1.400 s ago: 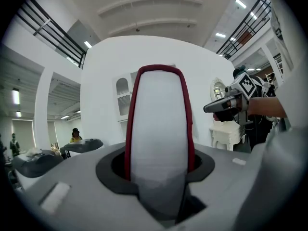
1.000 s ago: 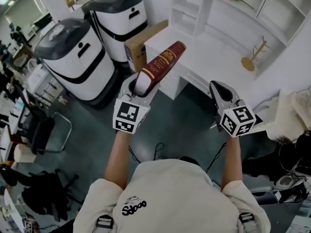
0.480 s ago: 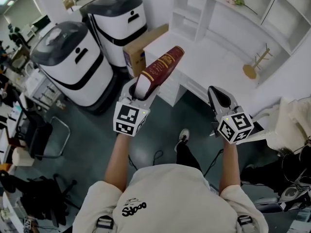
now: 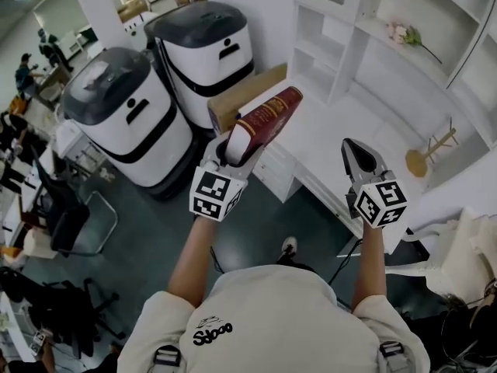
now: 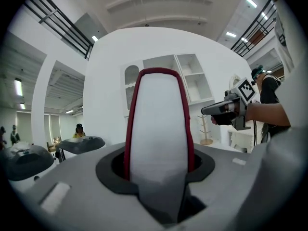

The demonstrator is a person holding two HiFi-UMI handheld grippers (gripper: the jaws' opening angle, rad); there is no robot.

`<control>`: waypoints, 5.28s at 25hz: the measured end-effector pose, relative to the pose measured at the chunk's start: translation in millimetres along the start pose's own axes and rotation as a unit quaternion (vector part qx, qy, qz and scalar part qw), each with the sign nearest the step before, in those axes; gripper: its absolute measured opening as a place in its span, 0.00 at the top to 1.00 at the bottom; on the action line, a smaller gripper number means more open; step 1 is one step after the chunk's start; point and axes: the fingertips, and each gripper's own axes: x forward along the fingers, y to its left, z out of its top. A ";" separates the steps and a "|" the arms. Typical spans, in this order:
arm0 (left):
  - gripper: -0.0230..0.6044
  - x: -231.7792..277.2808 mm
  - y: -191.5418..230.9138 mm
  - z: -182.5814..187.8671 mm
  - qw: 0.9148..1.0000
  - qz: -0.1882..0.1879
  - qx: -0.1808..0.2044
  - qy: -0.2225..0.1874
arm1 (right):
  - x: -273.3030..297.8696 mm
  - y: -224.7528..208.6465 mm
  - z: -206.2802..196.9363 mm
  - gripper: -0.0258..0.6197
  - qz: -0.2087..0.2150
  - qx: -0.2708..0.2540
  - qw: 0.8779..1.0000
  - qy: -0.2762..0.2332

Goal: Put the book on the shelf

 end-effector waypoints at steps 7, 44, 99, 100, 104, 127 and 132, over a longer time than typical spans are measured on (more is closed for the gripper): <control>0.58 83.6 23.9 11.1 1.000 0.013 -0.003 0.011 | 55.6 -65.2 9.4 0.96 0.024 -0.003 1.000 0.003; 0.58 330.5 154.0 -107.7 0.976 0.000 -0.213 0.053 | 247.2 -219.3 -62.2 0.96 -0.008 0.000 0.995 0.096; 0.58 548.5 165.7 -297.2 0.710 -0.054 -0.699 0.061 | 352.5 -258.0 -203.3 0.96 -0.116 0.079 0.963 0.230; 0.58 551.4 165.5 -300.6 0.707 -0.046 -0.704 0.061 | 351.5 -258.1 -203.6 0.96 -0.117 0.079 0.963 0.231; 0.59 561.7 164.3 -309.1 0.677 -0.016 -0.734 0.049 | 342.6 -259.1 -204.9 0.96 -0.123 0.080 0.961 0.235; 0.35 555.2 145.9 -338.6 0.745 0.034 -0.639 0.186 | 331.7 -233.2 -219.9 0.96 -0.108 0.091 0.960 0.241; 0.41 537.5 145.9 -344.8 0.734 0.059 -0.647 0.200 | 326.7 -232.4 -218.8 0.96 -0.109 0.092 0.961 0.238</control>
